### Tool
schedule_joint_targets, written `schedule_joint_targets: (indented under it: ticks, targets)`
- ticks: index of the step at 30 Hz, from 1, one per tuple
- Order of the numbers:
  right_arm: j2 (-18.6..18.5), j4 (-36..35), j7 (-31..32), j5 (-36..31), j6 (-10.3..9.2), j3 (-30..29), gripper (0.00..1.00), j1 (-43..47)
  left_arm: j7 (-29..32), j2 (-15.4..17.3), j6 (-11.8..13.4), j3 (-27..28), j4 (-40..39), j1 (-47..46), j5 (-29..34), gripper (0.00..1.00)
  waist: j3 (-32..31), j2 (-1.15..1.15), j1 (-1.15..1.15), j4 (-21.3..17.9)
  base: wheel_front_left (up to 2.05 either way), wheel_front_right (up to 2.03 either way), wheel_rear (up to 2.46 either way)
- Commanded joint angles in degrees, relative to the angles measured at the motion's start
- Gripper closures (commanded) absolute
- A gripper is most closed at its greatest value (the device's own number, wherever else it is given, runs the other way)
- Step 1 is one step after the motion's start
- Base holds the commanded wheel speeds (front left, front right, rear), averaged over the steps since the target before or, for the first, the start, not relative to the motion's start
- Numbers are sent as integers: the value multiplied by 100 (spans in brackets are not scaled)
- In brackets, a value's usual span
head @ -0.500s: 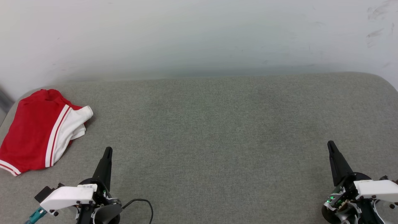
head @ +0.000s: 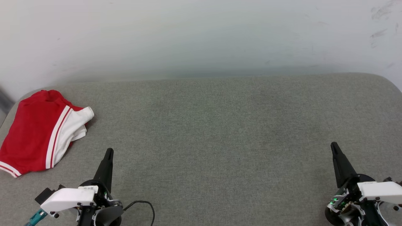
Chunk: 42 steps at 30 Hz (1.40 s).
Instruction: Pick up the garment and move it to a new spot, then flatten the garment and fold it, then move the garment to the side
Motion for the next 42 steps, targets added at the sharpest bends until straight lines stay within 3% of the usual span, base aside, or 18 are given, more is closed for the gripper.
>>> schedule_joint_targets:
  ticks: [1,13,14,31,42]
  targets:
    - [21,4,10,-31,-2,-4,100,-58,16,-9,-15,20,4,-43,16,100,0,0,0,0,0,0,0]
    - [21,4,9,-30,-2,-2,100,-57,14,-9,-16,18,4,-43,14,100,0,0,0,0,0,0,0]
    - [0,0,0,0,0,0,0,0,0,0,0,0,0,0,0,0,0,0,0,0,0,0,0]
    - [5,49,-380,-348,-1,156,0,233,-382,-18,1,-105,-70,282,313,0,12,0,0,-15,0,0,0]
    - [6,-11,-633,-1495,-1,-34,0,197,-634,-16,-1,175,-168,335,902,0,15,0,0,-29,0,0,0]
